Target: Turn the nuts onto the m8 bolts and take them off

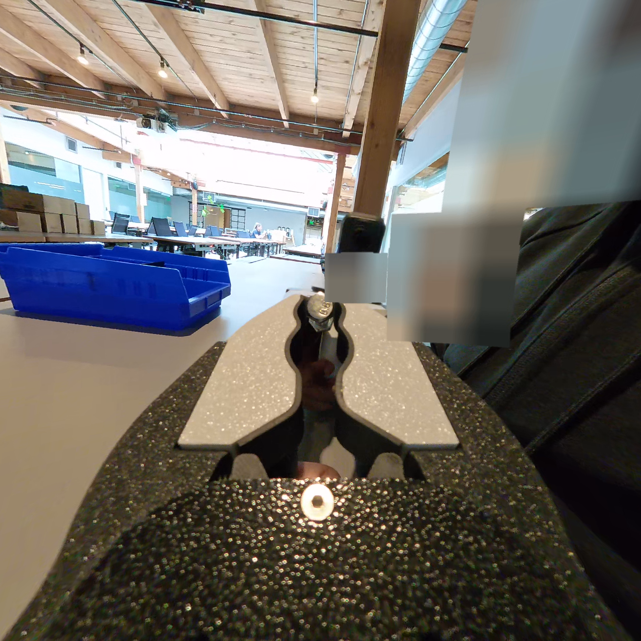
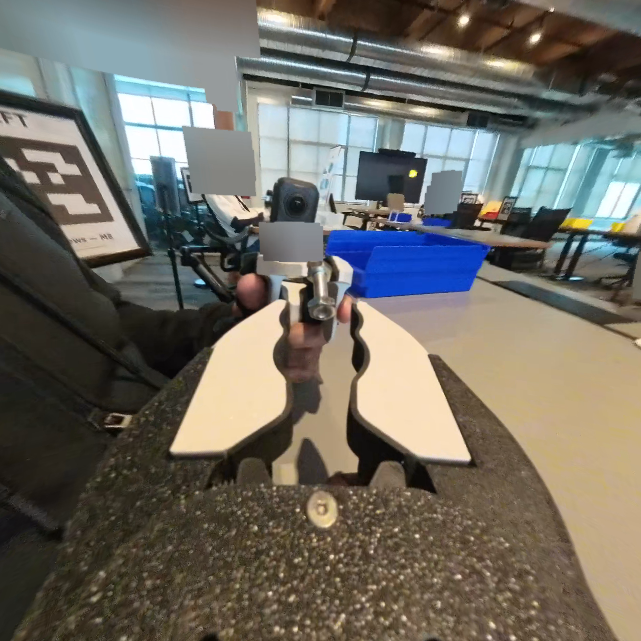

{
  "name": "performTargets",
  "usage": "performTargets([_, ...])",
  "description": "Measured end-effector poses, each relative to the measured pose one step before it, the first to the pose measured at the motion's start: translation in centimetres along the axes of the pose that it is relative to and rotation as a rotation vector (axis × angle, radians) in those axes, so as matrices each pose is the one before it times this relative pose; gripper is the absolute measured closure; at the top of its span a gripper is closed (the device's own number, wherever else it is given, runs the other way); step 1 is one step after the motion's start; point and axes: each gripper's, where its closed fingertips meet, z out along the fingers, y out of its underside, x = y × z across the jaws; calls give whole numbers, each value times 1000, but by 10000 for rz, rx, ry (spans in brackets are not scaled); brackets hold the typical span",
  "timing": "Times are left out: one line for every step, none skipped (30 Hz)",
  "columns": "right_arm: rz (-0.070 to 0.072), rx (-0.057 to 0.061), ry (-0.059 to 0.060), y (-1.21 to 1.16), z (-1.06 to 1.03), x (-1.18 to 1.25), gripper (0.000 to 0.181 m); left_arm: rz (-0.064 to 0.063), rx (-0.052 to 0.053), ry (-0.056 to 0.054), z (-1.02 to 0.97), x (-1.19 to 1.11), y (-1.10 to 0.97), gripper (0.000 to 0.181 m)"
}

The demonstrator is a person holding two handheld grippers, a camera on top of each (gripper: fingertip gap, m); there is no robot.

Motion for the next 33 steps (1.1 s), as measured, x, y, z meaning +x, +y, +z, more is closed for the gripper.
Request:
performTargets([170, -1, -40, 19, -34, 29, 156, 2, -7, 16, 8, 19, 2, 167])
performTargets([-141, 2, 77, -5, -24, 49, 165, 2, -12, 8, 12, 16, 23, 167])
performTargets([-429, 24, 159, -50, -18, 8, 167, -4, 1, 11, -1, 7, -3, 167])
performTargets([-642, -30, 218, -6, 17, -1, 167, -16, 14, 4, -14, -1, -18, 167])
performTargets([-818, -99, 290, 79, 43, 56, 167, -39, 8, -39, -14, -90, -16, 167])
performTargets([-1025, -88, 382, 65, 36, 121, 167, -63, -6, -48, 4, -118, -4, 167])
performTargets([-1310, -60, 472, 29, -7, 180, 167, -66, -24, -44, 17, -117, 36, 167])
performTargets([-1641, -93, 525, 79, -28, 142, 167, -37, -41, -42, 26, -85, 51, 167])
performTargets([-1867, -164, 549, 130, -32, 110, 167, -6, -57, -48, 55, -56, 71, 167])
performTargets([-1739, -243, 505, 158, -17, 74, 167, -8, -40, -75, 42, -108, 50, 167])
performTargets([-1154, -235, 374, 106, 25, 57, 167, -31, 11, -33, -9, -70, -17, 167])
performTargets([-403, -87, 201, -68, 32, 37, 167, -25, 59, 40, -60, 27, -72, 167])
performTargets([181, 87, -1, -207, 17, -35, 165, 2, 72, 6, -73, 7, -100, 167])
performTargets([536, 157, -199, -198, -7, -121, 162, 7, 63, -13, -59, -4, -79, 167])
performTargets([773, 139, -342, -86, -19, -184, 156, 9, 41, 7, -34, 7, -51, 167])
performTargets([977, 115, -438, 2, -21, -203, 151, 2, 16, 22, -20, 29, -20, 167])
performTargets([1107, 127, -461, -11, -45, -164, 147, -8, -3, 11, 7, 9, 4, 167])
performTargets([1129, 142, -409, -47, -56, -71, 146, -3, -5, 17, 6, 22, 10, 167])
performTargets([1107, 138, -362, -75, -62, -13, 146, 10, 0, 24, -9, 35, -1, 167])
performTargets([1072, 134, -295, -113, -59, 79, 146, 14, 3, 22, 4, 38, 1, 167])
performTargets([991, 141, -204, -153, -61, 176, 146, 12, 2, 18, -6, 35, -2, 167])
performTargets([866, 143, -156, -186, -82, 205, 146, 4, -1, 12, 0, 22, 3, 167])
performTargets([717, 111, -124, -154, -90, 203, 146, 0, -2, 13, -1, 18, 3, 167])
performTargets([523, 44, -73, -59, -72, 190, 146, 2, 0, 15, 3, 19, -10, 167])
performTargets([289, -18, -24, 49, -44, 159, 147, 4, -4, 13, 8, 23, 10, 167])
performTargets([69, -62, -11, 123, -2, 42, 148, 5, -9, 9, 4, 16, 17, 167])
performTargets([-107, -75, -22, 136, 50, -103, 150, 9, -9, 9, 8, 25, 10, 167])
performTargets([-230, -68, -16, 120, 78, -204, 152, 7, -12, 10, 14, 16, 14, 167])
performTargets([-291, -71, -5, 122, 115, -254, 155, 1, -16, 12, 8, 22, 29, 167])
performTargets([-307, -75, 21, 111, 127, -227, 158, 4, -17, 10, 20, 17, 23, 167])
performTargets([-308, -66, 118, 93, 133, -95, 162, 4, -2, 30, 2, 47, -5, 167])
performTargets([-328, -47, 232, 52, 78, 103, 166, -2, 15, 44, -20, 71, -16, 167])
performTargets([-413, -18, 241, -1, 45, 133, 166, -14, 13, -38, -15, -57, -16, 167])
